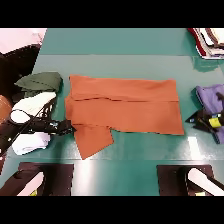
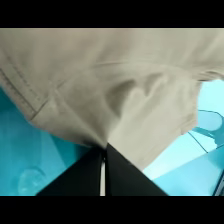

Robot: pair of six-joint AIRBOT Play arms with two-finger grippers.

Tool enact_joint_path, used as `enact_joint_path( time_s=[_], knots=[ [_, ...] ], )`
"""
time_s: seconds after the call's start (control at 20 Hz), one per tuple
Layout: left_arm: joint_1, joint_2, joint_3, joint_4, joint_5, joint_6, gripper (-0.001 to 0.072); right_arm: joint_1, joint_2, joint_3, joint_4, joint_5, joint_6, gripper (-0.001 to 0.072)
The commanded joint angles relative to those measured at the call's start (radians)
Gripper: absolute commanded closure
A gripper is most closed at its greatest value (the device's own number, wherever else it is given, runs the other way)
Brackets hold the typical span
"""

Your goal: Fold the shirts.

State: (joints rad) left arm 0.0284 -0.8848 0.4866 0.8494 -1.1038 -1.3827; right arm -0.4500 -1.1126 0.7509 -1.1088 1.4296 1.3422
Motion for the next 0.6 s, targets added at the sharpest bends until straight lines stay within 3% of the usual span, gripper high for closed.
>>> enact_joint_path(
  time_s=[0.0,0.2,0.3,0.4,0.5,0.55],
  knots=[
    [0.0,0.021,0.016,0.004,-0.016,0.003,0.0684,-0.082,-0.014,-0.153,0.019,-0.06,0.0,0.0173],
    [0.0,0.021,0.016,0.004,-0.012,0.002,0.0684,0.003,-0.077,-0.172,0.023,-0.154,0.004,0.0299],
    [0.0,0.021,0.016,0.004,-0.011,0.0,0.0683,0.06,-0.104,-0.148,0.066,-0.22,0.019,0.0326],
    [0.0,0.021,0.016,0.005,-0.015,-0.001,0.0684,0.104,-0.116,-0.115,0.07,-0.253,0.023,0.047],
    [0.0,0.021,0.021,0.027,-0.046,-0.031,0.0685,0.146,-0.104,-0.085,0.053,-0.249,0.022,0.0668],
    [0.0,0.021,0.034,0.056,-0.077,-0.052,0.0686,0.161,-0.084,-0.074,0.032,-0.244,0.022,0.0696]
  ],
)
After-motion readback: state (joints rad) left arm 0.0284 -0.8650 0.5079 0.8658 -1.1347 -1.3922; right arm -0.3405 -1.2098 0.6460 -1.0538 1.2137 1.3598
